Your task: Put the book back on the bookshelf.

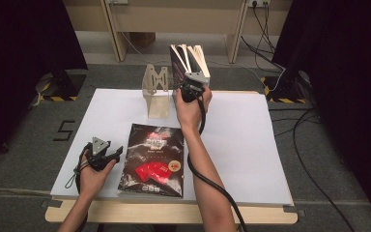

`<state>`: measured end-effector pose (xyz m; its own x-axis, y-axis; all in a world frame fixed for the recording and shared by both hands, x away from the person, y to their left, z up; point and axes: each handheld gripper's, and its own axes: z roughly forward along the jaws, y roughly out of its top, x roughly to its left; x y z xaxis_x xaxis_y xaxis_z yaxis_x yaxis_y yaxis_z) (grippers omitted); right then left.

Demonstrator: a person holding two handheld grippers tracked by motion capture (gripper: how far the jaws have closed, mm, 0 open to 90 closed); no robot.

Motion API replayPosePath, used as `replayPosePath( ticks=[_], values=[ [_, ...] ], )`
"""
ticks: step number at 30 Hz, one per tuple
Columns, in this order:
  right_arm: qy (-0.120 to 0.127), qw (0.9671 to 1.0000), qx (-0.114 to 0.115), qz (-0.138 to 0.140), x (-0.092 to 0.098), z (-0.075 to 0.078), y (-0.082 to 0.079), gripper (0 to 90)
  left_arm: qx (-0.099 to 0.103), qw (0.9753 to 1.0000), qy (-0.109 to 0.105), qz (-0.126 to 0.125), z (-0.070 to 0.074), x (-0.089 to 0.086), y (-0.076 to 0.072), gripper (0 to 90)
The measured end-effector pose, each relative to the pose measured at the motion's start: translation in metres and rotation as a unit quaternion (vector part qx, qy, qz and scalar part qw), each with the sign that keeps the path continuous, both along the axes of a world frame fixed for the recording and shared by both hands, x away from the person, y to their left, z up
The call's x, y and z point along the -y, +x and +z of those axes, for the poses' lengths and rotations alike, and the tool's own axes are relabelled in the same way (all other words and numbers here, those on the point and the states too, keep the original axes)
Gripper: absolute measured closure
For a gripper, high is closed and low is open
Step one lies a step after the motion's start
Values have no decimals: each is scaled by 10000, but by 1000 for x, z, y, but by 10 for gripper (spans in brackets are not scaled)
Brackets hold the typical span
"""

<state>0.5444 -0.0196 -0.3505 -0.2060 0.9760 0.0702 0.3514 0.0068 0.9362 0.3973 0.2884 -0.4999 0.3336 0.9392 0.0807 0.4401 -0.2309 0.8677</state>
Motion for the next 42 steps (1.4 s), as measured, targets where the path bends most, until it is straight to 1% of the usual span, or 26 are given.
replayPosePath(
  ticks=[1, 5, 8, 12, 17, 18, 19, 27, 31, 37, 39, 42],
  values=[
    [-76, 10000, 53, 30, 0, 0, 0, 718, 12, 10000, 0, 3, 0, 0, 0, 429],
    [-108, 9999, 88, 65, -1, 0, -3, 670, -30, 10000, 21, -4, 0, 0, 0, 429],
    [-105, 9999, 70, 64, -1, 0, -4, 650, -8, 10000, 13, 1, 0, 0, 0, 429],
    [-130, 9998, 85, 90, 0, -1, -7, 636, -13, 10000, 10, -3, 0, 0, 0, 428],
    [-70, 9998, 162, 121, 4, 0, -13, 621, -16, 10000, 12, 0, 0, 0, 0, 427],
    [-91, 9998, 162, 120, 5, 1, -14, 618, -15, 10000, 20, -4, 0, 0, 0, 427],
    [-61, 9998, 157, 122, 6, 1, -16, 615, -15, 10000, 20, -4, 0, 0, 0, 426],
    [-63, 9996, 171, 223, 14, -5, -29, 605, -21, 10000, 10, -10, 0, 0, 0, 424],
    [-34, 9995, 90, 285, 21, -9, -39, 601, -44, 10000, 5, -19, 0, 0, 0, 425],
    [-95, 9992, 25, 400, 32, -13, -53, 598, -41, 10000, -21, -38, 0, 0, 0, 432],
    [-64, 9988, -55, 480, 36, -17, -59, 597, -52, 10000, -26, -53, 0, -1, 1, 447],
    [-31, 9979, -224, 603, 41, -24, -66, 597, -134, 9998, -80, -110, 0, -2, 2, 461]
  ],
)
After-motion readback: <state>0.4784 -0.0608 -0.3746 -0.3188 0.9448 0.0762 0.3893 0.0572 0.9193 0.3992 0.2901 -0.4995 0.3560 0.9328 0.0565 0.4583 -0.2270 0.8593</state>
